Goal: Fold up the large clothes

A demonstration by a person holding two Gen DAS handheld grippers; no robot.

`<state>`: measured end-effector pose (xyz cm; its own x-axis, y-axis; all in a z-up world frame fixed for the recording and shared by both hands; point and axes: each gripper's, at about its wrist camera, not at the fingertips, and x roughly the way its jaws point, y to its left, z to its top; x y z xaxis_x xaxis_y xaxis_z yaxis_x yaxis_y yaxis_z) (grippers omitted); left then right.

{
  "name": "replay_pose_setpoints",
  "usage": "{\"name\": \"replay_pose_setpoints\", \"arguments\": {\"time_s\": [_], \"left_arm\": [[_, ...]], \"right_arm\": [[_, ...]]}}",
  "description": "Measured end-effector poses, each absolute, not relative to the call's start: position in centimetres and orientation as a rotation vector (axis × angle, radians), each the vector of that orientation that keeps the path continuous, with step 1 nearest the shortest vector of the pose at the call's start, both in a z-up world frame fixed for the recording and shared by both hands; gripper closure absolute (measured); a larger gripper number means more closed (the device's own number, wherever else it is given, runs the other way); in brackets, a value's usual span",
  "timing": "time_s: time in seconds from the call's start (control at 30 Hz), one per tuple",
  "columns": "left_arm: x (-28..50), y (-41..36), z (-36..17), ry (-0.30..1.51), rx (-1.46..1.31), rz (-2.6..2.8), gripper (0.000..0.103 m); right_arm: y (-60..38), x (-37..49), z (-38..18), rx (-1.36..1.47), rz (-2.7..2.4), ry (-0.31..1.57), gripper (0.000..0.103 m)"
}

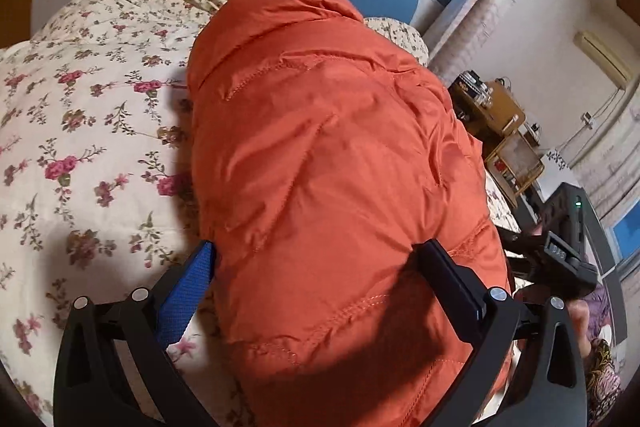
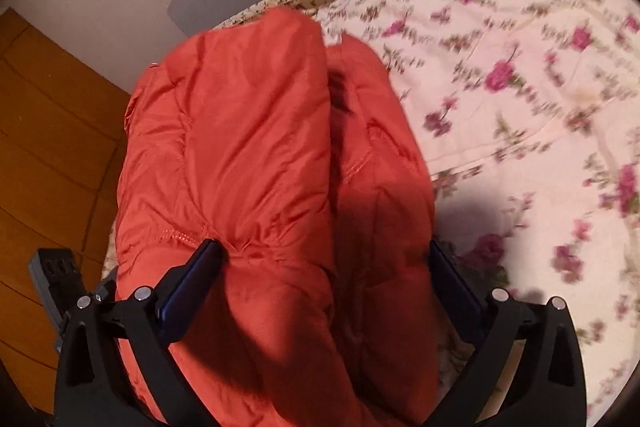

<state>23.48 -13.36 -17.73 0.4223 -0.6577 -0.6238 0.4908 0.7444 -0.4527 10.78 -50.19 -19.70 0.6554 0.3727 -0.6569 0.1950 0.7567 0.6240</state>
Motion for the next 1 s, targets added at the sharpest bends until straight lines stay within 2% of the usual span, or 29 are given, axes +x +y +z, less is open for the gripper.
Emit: {"name": "replay_pose_setpoints", "arguments": {"time_s": [0.07,0.13,0.23,0.5,0.57,0.77,0.87,1.0], "left_arm": [[23.3,-13.6,-18.1,0.878,-0.229,-0.720,0.003],[23.1,-14.0,-17.9,0.878,-0.213,-0.709,0.003],[22.7,-15.1,-17.1,0.878,-0.167,-0.688,0.003],[20.6,-15.9,-14.6,0.747,-0.084,-0.673,0.026],[20.2,-15.9,-14.0,0.707,-0.069,-0.669,0.033],[19.1,-16.0,-12.0,0.593,-0.025,-0.671,0.045],[18.5,-15.7,-11.0,0.546,-0.015,-0.672,0.049],[18.3,-15.0,-10.3,0.521,-0.012,-0.666,0.049]], "right_arm": [[-50.1,10.9,-19.9,0.742,0.125,0.851,0.005],[-49.8,11.0,-19.9,0.750,0.158,0.837,0.022],[-49.5,10.7,-19.6,0.748,0.180,0.818,0.036],[-49.2,9.5,-18.4,0.750,0.210,0.726,0.056],[-49.1,8.9,-17.8,0.753,0.227,0.687,0.058],[-48.3,7.8,-16.6,0.736,0.234,0.639,0.064],[-47.9,7.1,-16.1,0.736,0.243,0.615,0.066],[-46.4,7.5,-15.3,0.696,0.247,0.620,0.066]]}}
